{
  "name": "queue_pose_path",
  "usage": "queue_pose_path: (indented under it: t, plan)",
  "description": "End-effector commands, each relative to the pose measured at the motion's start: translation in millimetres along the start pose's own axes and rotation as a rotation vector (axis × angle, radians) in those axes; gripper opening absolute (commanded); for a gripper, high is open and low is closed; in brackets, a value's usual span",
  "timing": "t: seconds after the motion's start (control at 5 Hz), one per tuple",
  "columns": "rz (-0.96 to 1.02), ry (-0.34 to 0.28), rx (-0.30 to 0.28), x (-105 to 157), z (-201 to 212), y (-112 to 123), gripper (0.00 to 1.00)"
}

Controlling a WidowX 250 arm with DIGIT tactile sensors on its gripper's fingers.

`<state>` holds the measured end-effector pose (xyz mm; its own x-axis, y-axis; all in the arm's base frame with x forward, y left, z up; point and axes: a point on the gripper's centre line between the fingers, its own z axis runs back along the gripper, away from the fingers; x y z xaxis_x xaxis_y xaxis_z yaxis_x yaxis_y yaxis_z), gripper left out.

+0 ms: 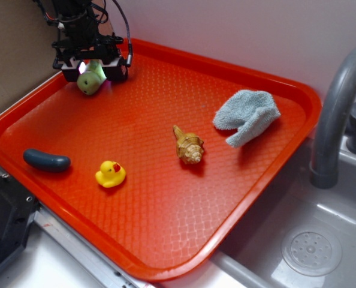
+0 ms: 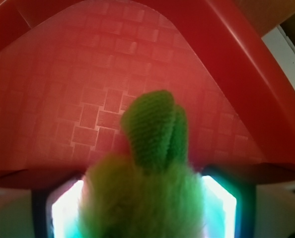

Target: Grab the green animal.

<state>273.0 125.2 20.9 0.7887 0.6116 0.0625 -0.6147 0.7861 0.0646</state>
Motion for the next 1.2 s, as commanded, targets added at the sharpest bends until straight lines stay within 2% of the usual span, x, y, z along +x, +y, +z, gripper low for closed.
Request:
queue_pose_path:
  t: [0.0, 0.2, 0.4, 0.6, 0.8, 1.0]
  plan:
    - [-0.077, -0.060, 0.000, -14, 81, -1, 0.00]
    - [-0.142, -0.081, -0.036, -33, 118, -9, 0.00]
    - [-0.224, -0.099, -0.040, -63, 143, -25, 0.00]
    - [-0.348, -0.028, -0.084, -94, 173, -43, 0.00]
    - [-0.369, -0.047, -0.132, -109, 188, -51, 0.00]
    - [-0.411, 0.015, -0.124, -111, 182, -56, 0.00]
